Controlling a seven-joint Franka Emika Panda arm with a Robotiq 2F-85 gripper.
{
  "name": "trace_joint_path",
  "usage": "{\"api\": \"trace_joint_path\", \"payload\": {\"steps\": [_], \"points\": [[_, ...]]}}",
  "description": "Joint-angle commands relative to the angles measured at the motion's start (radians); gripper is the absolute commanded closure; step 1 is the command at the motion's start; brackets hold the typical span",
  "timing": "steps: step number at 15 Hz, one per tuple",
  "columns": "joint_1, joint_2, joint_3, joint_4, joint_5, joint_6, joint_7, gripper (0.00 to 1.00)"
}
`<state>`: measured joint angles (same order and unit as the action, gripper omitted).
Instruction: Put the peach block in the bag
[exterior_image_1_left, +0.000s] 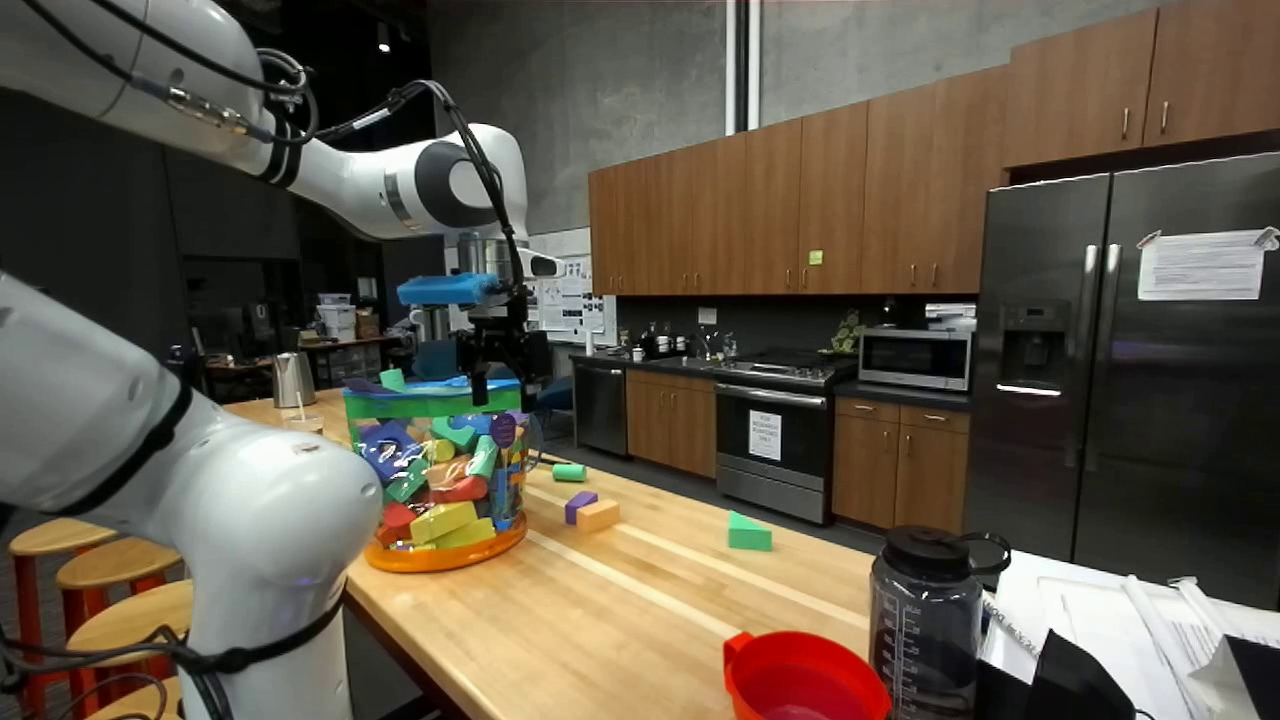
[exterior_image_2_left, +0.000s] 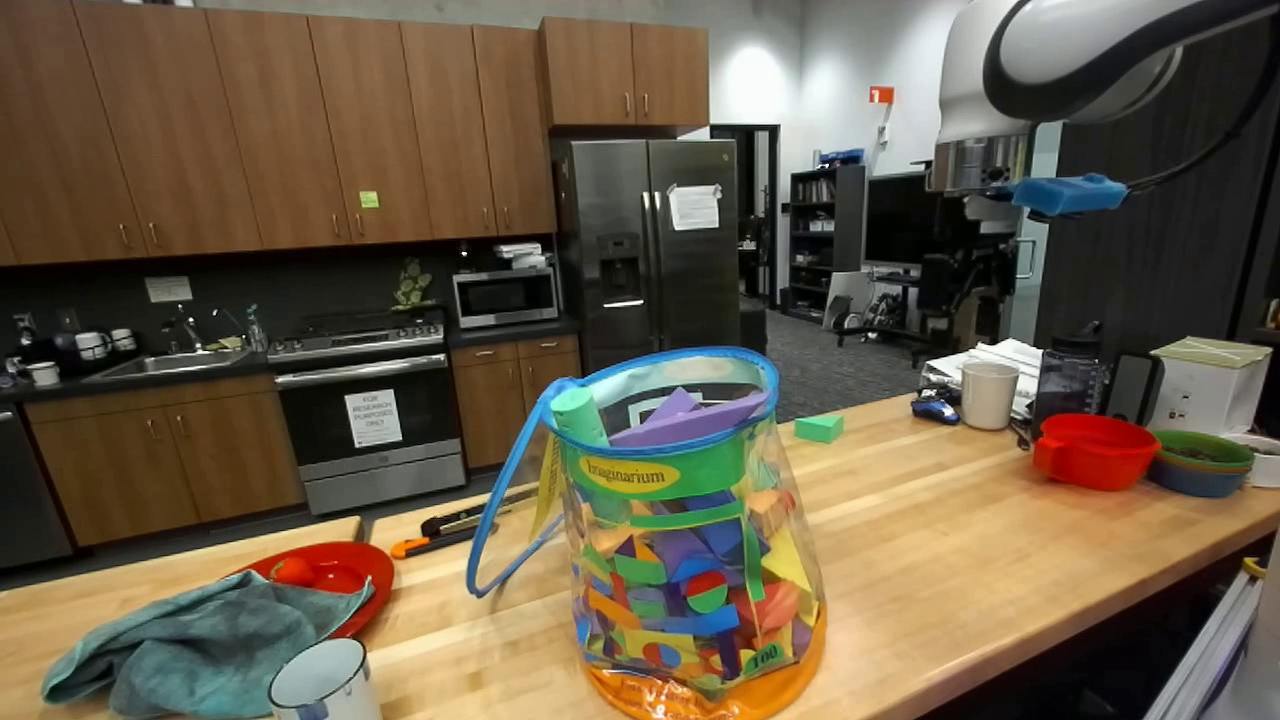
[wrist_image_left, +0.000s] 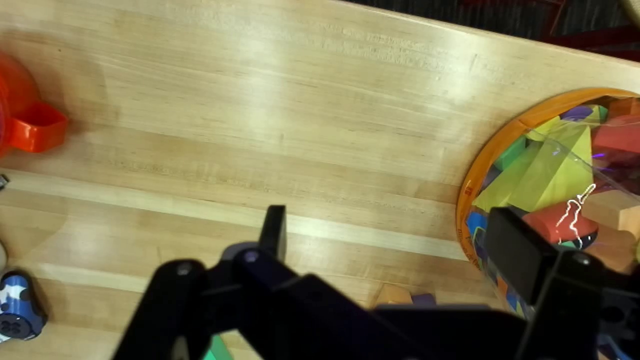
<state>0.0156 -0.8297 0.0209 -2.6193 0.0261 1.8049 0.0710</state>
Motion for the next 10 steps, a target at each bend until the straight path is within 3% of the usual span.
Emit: {"api": "trace_joint_path", "payload": {"steps": [1, 10], "points": [[-0.005, 0.001, 0.004, 0.002, 0.003, -0.002, -0.003, 0.0], [-0.005, 0.103, 0.11, 0.111, -0.007, -0.024, 0.104, 0.0]]}}
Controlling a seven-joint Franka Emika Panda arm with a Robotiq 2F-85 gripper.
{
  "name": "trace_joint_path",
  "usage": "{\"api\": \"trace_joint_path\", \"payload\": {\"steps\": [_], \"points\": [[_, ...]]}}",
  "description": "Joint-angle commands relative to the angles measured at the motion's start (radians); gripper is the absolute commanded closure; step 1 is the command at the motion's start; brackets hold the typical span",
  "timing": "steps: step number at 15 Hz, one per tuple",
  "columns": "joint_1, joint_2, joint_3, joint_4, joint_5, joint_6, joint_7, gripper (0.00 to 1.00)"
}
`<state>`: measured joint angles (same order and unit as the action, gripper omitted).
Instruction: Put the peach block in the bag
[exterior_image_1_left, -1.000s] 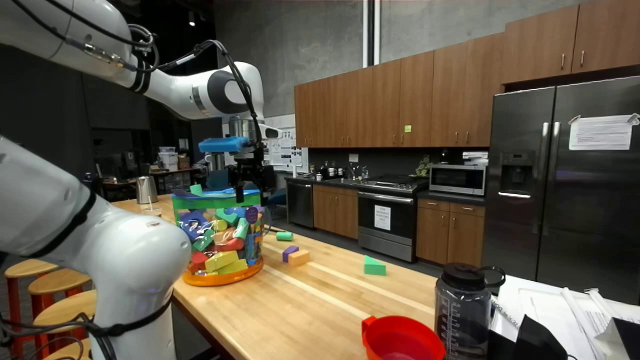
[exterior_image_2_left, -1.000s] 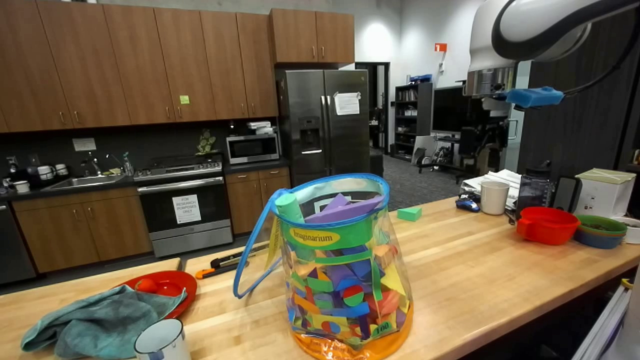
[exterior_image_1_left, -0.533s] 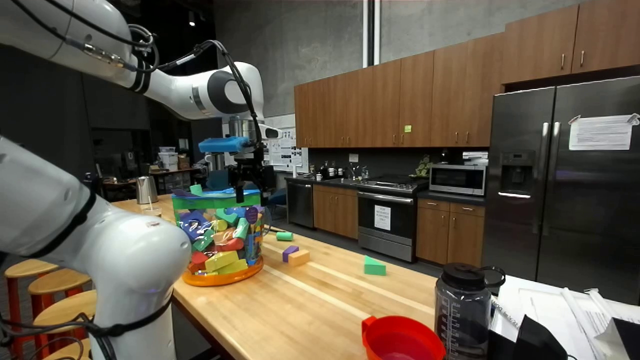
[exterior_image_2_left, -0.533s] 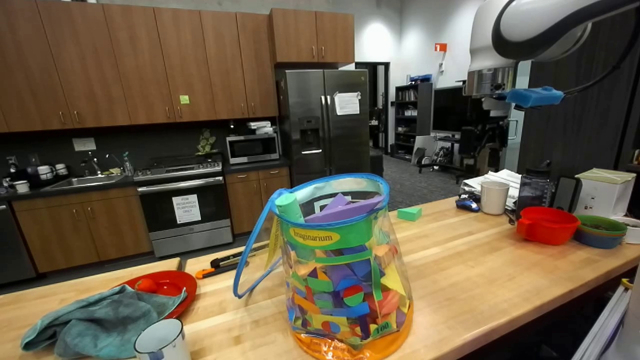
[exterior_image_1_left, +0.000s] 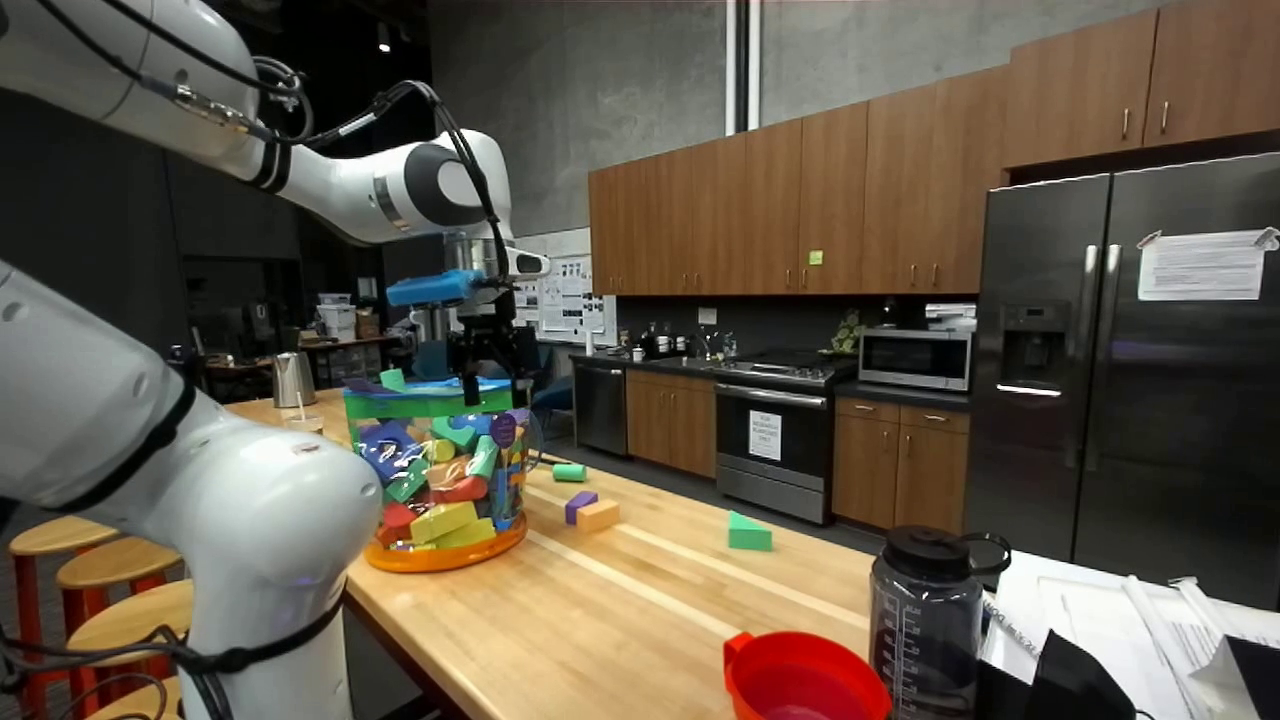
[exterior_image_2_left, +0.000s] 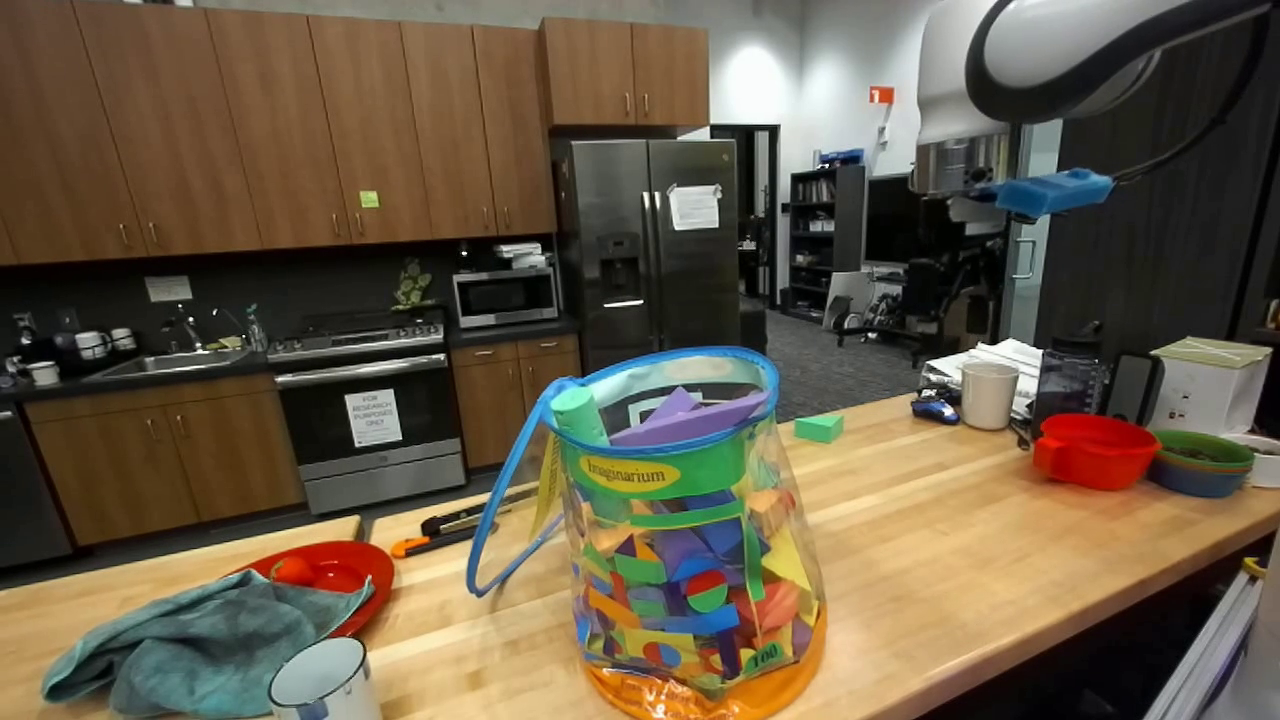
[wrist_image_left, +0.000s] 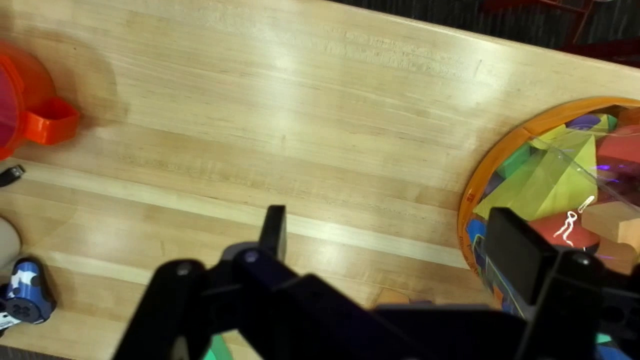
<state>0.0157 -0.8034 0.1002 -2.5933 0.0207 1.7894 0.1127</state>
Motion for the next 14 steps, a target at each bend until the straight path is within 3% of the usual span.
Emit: {"api": "trace_joint_path", "payload": {"steps": [1, 7, 11, 14], "points": [[-0.005, 0.096, 0.039, 0.112, 0.003, -0.014, 0.081, 0.0], [0.014, 0.189, 0.065, 0.246, 0.121, 0.09, 0.179, 0.0], [0.018, 0.245, 0.09, 0.275, 0.149, 0.214, 0.218, 0.0], [0.027, 0.231, 0.082, 0.255, 0.132, 0.214, 0.2, 0.0]]}}
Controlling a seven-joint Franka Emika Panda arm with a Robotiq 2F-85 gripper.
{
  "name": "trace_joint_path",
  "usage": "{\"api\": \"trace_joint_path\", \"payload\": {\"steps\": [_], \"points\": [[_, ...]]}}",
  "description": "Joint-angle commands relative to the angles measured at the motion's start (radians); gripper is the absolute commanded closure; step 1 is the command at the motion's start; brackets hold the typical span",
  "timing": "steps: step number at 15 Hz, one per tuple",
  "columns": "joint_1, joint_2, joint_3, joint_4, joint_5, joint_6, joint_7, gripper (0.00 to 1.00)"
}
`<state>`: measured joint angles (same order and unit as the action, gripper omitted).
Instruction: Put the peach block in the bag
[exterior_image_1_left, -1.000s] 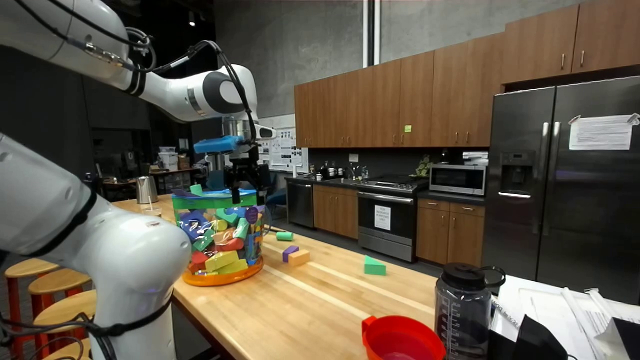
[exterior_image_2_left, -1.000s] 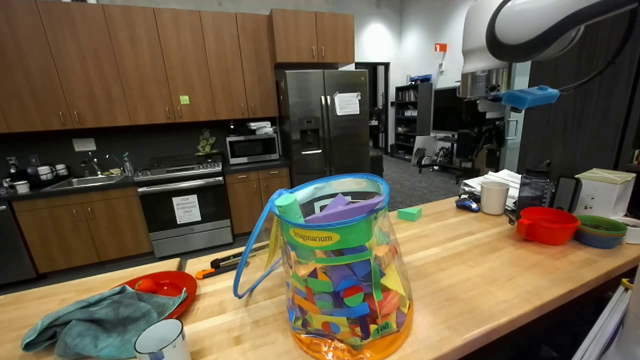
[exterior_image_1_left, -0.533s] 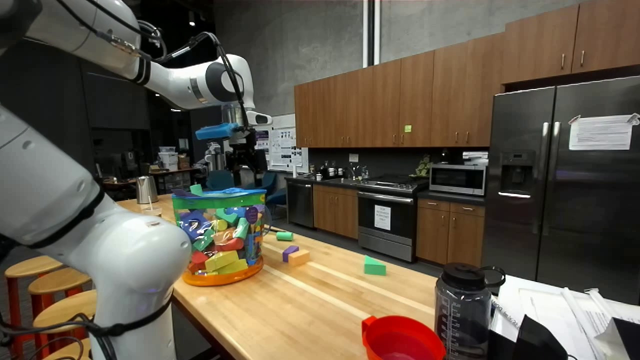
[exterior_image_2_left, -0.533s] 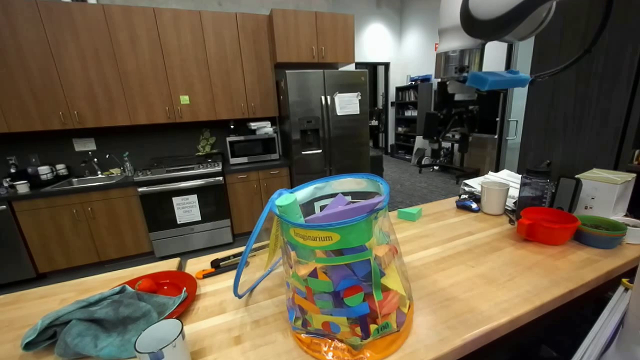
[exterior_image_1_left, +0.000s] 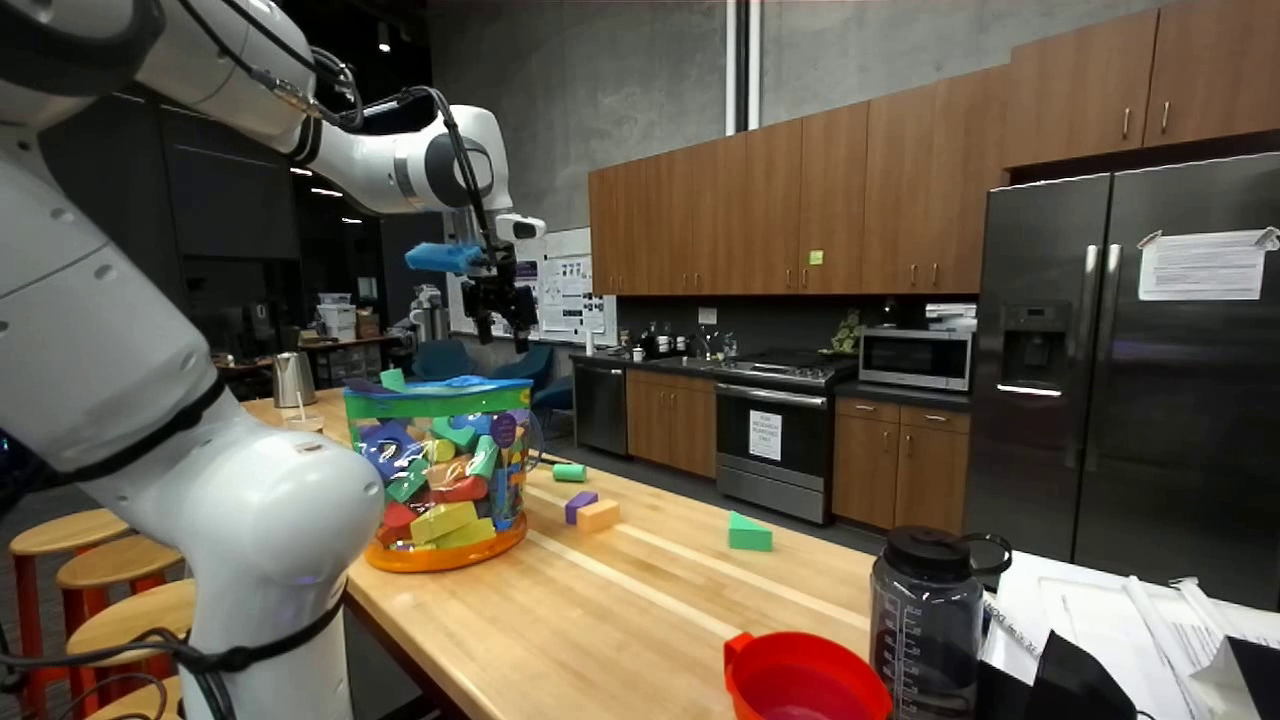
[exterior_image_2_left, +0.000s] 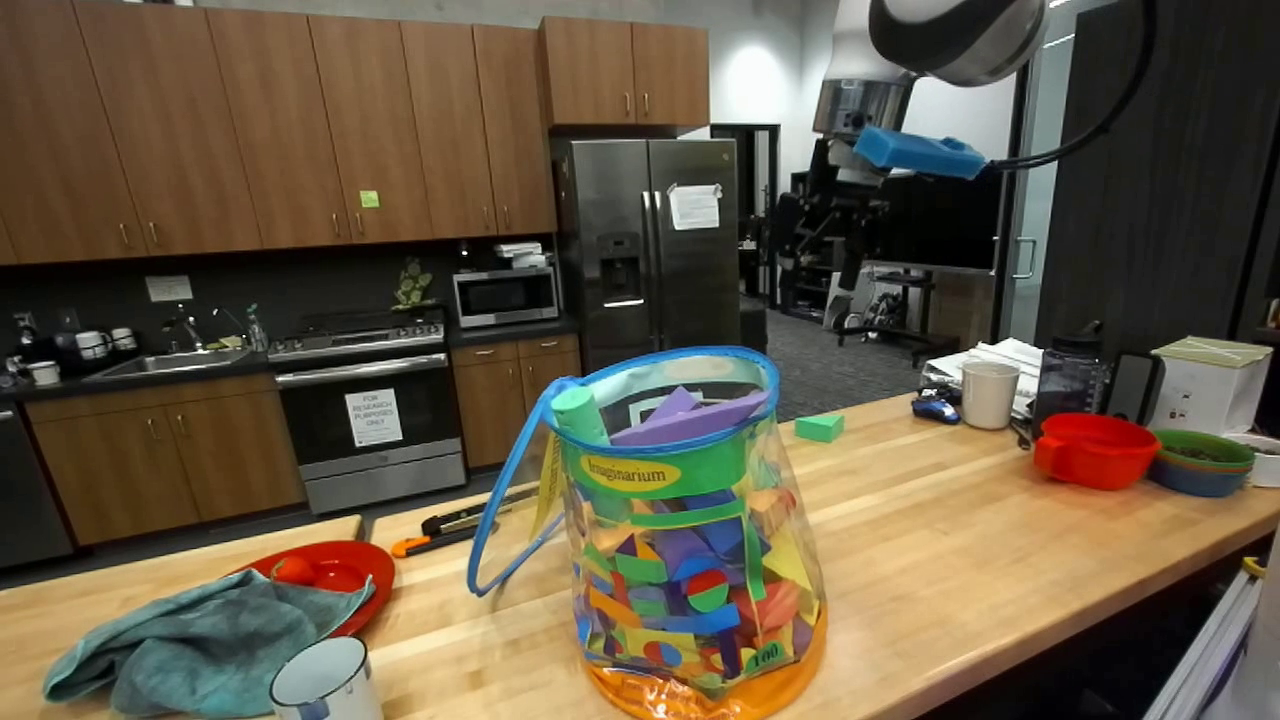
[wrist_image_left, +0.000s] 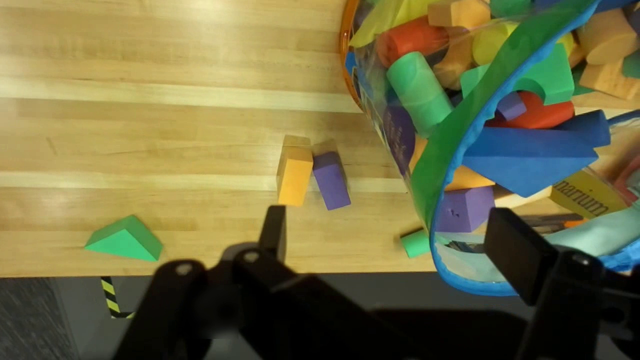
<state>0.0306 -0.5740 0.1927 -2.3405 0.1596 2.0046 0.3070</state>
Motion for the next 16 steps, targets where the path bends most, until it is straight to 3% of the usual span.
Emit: {"api": "trace_joint_path", "payload": {"steps": [1, 7, 9, 14, 16], "points": [[0.013, 0.005, -0.01, 0.001, -0.007, -0.001, 0.006, 0.0], [0.013, 0.005, -0.011, 0.0, -0.007, -0.001, 0.005, 0.0], [0.015, -0.016, 0.018, -0.079, -0.004, 0.09, 0.045, 0.0], [-0.001, 0.032, 0.085, -0.298, -0.011, 0.501, 0.17, 0.0], [-0.007, 0.051, 0.093, -0.34, -0.018, 0.613, 0.193, 0.0]]}}
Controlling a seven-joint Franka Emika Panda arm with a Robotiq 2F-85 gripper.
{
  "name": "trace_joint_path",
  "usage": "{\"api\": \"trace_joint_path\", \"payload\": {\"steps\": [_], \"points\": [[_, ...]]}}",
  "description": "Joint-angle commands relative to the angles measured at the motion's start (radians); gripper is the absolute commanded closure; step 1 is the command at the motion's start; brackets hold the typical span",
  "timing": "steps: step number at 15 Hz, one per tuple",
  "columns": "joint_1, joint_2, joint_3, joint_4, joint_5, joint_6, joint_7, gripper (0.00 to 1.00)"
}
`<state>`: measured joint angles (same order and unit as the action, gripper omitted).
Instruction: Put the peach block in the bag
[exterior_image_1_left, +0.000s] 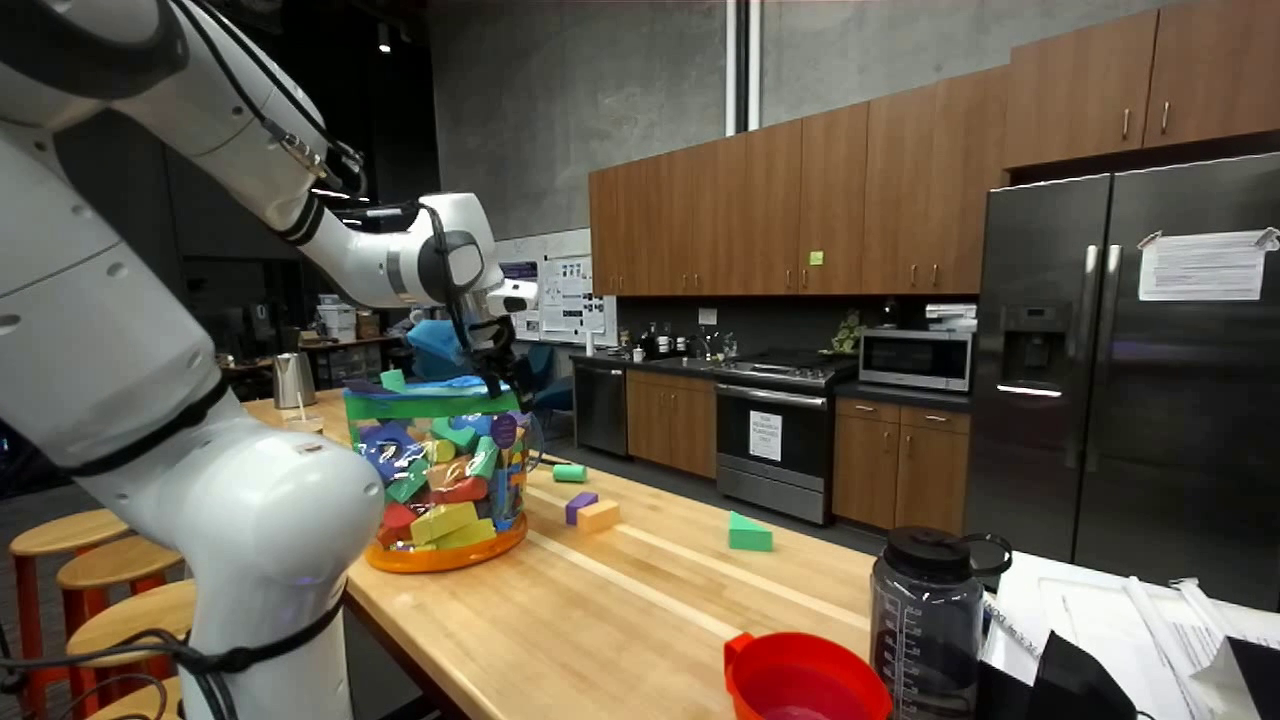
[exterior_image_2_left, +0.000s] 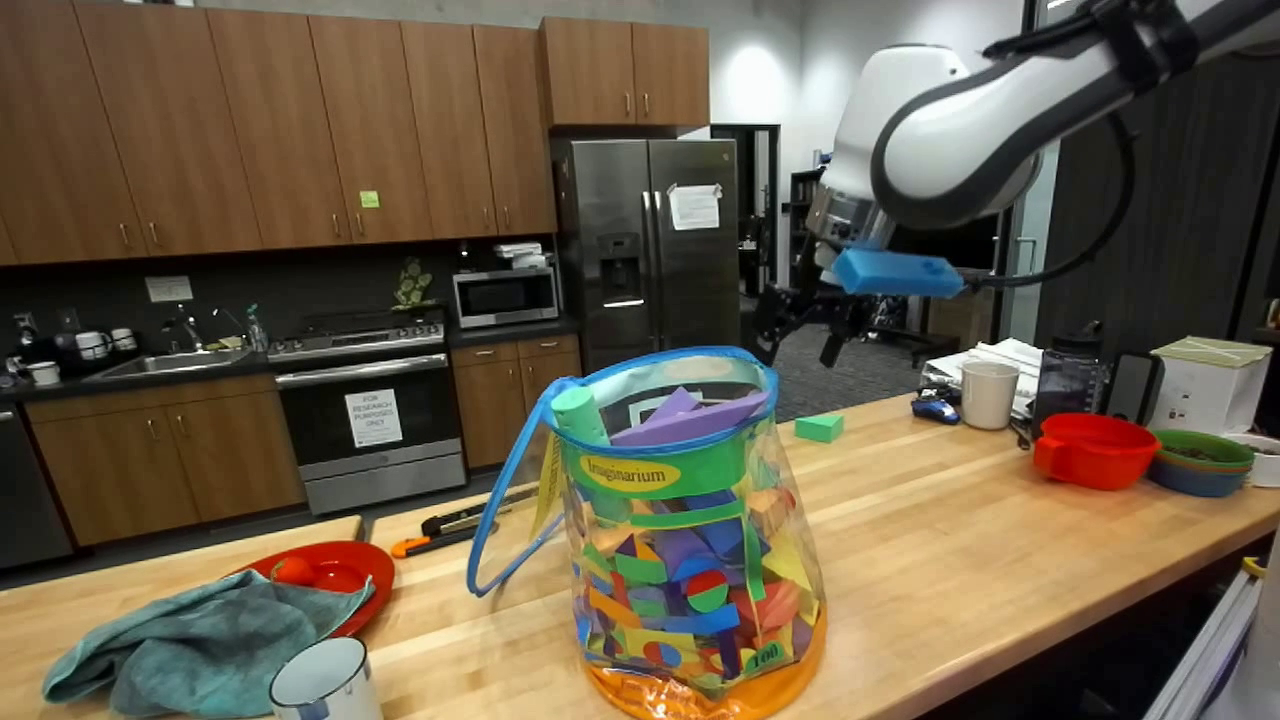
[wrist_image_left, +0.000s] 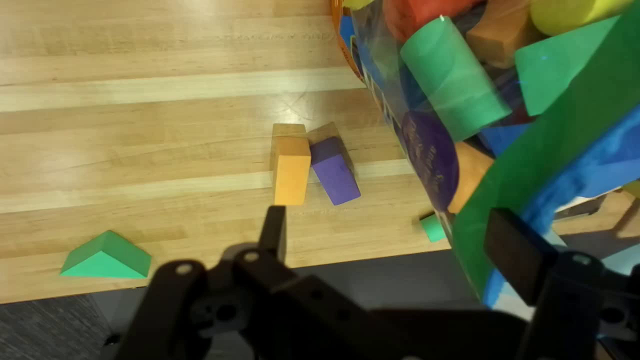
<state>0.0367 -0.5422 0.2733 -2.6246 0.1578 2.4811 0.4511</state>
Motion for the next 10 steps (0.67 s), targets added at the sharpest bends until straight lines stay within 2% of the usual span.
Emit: {"api": "trace_joint_path", "payload": {"steps": [1, 3, 7, 10], "points": [[0.009, 0.012, -0.006, -0.031, -0.011, 0.064, 0.021, 0.0], [0.005, 0.026, -0.001, -0.057, -0.011, 0.124, 0.032, 0.0], [-0.009, 0.037, 0.009, -0.049, -0.025, 0.118, 0.047, 0.0], [-0.028, 0.102, 0.038, -0.02, -0.053, 0.136, 0.077, 0.0]]}}
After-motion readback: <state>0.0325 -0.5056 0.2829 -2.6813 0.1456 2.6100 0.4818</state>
